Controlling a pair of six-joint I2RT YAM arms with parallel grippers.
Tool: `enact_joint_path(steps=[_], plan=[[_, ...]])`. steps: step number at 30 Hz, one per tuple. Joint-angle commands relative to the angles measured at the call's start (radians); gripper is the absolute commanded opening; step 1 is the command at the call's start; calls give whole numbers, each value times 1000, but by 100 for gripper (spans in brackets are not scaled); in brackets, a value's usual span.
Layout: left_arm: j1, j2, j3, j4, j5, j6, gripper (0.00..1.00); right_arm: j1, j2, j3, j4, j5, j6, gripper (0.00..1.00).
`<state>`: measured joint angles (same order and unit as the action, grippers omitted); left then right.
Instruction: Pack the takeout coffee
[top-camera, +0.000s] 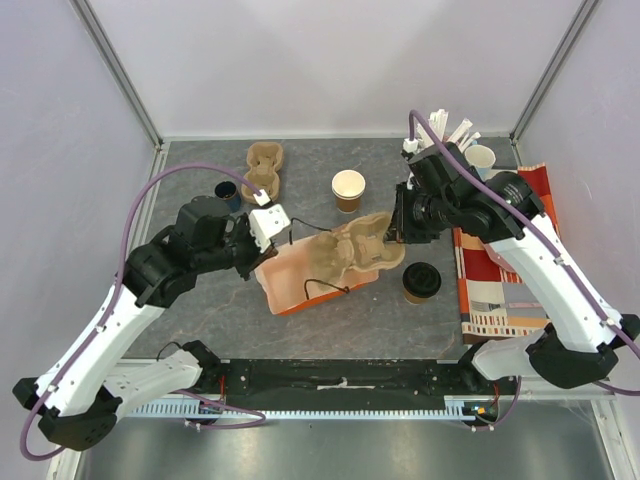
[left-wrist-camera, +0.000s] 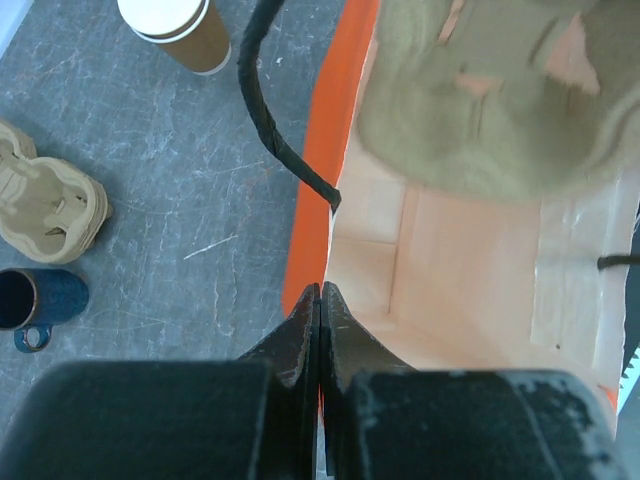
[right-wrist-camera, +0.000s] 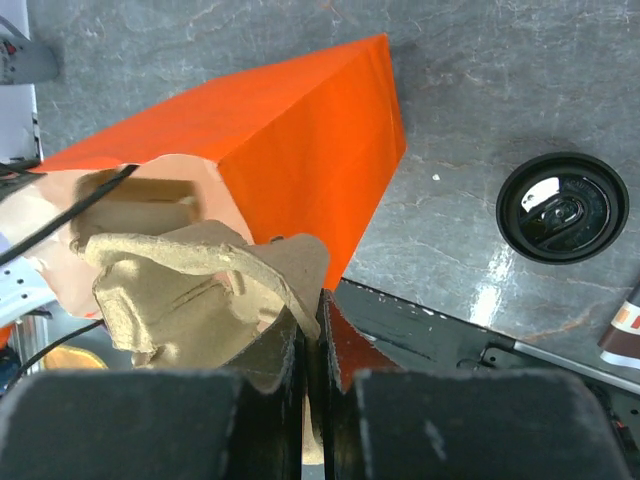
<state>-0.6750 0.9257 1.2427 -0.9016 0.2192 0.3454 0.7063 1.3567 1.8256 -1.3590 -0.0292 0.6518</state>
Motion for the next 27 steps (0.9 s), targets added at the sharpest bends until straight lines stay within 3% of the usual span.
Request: enact_joint_path(steps=[1,16,21,27], plan=[[-15,13,37,49,0,27,2,25,25,96,-34,67,69,0],[-15,62,66,50,9,-157,2,272,168,190,-6,153,180,0],[-6,70,55,40,-61,-174,2,279,115,193,-11,239,264,0],[17,65,57,32,-1,-212,2,285,30,84,-35,276,353,0]])
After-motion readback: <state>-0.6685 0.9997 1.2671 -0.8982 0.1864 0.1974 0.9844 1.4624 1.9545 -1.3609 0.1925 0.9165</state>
